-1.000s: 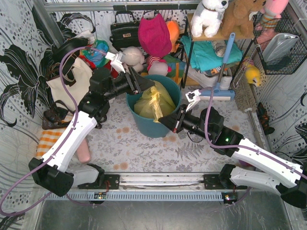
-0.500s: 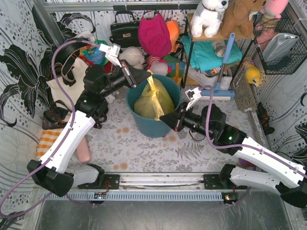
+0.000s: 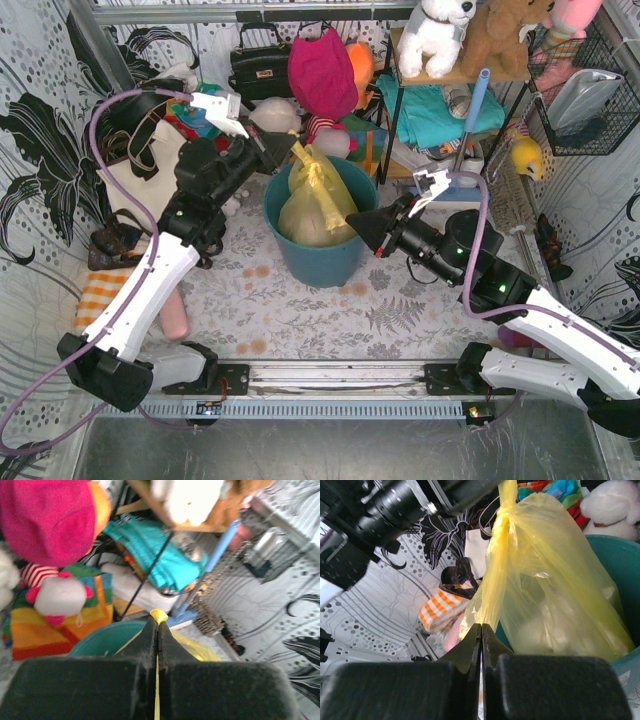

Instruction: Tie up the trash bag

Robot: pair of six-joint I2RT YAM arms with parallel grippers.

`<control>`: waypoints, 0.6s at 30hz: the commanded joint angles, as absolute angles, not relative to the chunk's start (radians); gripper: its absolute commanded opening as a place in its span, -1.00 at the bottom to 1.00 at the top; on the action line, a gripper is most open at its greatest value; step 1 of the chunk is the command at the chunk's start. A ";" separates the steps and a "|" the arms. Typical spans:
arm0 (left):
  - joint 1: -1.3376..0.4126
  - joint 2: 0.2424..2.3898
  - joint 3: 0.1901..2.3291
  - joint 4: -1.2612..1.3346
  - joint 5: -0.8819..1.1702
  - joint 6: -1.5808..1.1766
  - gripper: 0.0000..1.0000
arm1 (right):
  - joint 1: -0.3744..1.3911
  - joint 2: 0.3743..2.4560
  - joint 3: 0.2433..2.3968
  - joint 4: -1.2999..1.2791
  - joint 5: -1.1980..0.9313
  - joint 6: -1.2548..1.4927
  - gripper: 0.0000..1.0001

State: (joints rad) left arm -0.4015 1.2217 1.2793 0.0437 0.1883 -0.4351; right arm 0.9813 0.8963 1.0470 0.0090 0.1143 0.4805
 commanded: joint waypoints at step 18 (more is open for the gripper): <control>-0.362 1.415 1.401 -0.043 0.292 -0.407 -1.00 | 0.985 0.915 0.926 0.212 0.130 -0.061 0.42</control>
